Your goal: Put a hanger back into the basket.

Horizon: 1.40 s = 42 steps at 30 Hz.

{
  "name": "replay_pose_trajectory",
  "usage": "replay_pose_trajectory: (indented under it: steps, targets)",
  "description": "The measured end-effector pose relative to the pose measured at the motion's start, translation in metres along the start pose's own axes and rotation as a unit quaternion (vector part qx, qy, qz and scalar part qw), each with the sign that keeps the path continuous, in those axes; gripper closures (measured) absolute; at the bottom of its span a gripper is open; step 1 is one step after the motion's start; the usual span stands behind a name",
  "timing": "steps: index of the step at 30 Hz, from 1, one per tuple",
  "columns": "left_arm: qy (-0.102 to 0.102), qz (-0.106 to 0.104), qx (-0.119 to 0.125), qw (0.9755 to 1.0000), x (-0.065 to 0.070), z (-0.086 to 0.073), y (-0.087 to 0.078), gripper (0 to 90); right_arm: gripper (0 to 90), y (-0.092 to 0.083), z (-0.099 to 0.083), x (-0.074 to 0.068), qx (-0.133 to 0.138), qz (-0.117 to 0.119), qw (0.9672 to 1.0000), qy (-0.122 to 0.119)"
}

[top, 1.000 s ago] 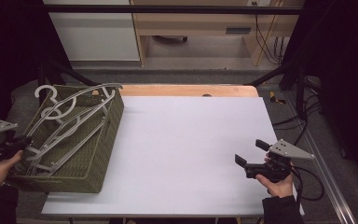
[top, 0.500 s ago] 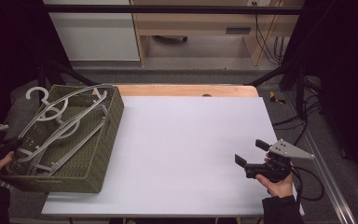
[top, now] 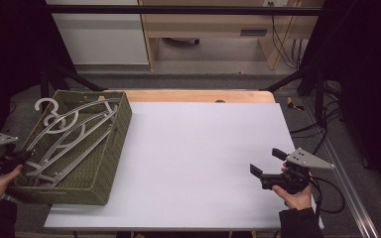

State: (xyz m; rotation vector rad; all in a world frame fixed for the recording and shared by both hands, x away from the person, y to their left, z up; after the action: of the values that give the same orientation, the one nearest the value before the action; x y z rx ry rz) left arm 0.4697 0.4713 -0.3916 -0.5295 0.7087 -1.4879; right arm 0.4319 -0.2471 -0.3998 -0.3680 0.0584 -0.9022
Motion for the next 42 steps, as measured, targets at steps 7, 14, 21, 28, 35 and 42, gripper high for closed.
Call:
replay_pose_trajectory:
  steps: [7, 14, 21, 28, 35, 42]
  targets:
    - [-0.013, 0.003, -0.02, 0.9997, 0.013, -0.004, 0.001, 81.6, 1.7, 0.001, 0.0, -0.001, -0.002, 0.0, 1.0, 0.001]
    - [0.012, 0.012, -0.039, 0.9991, 0.021, -0.013, 0.002, 78.9, 1.6, 0.0, 0.0, 0.0, 0.001, -0.002, 1.0, 0.0]
    - [0.003, -0.009, -0.046, 0.9989, 0.019, -0.013, -0.007, 76.1, 1.7, 0.0, 0.0, 0.0, 0.001, 0.0, 1.0, -0.001]
    - [-0.005, -0.005, -0.041, 0.9992, 0.019, -0.012, -0.007, 80.1, 1.7, 0.0, 0.0, -0.001, 0.0, -0.001, 1.0, 0.0]
    - [-0.034, -0.054, 0.033, 0.9974, 0.036, -0.001, -0.026, 59.8, 1.7, -0.001, 0.001, 0.0, 0.002, 0.001, 1.0, 0.0]
    - [-0.042, -0.134, 0.106, 0.9844, 0.076, 0.011, -0.041, 49.3, 1.6, -0.003, 0.001, 0.001, 0.006, -0.001, 1.0, 0.003]
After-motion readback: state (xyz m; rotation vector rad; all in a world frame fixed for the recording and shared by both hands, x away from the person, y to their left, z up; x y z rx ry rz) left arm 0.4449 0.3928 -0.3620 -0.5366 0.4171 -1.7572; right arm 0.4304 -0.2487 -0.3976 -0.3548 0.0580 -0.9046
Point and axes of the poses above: each handheld gripper's, and its own axes: y roughly forward along the jaws, z roughly out of its top, x roughly to its right, the point moved 3 cm from there along y, roughly forward along the jaws, and after that the axes turned 13 degrees about -y, right-handed, at the moved point
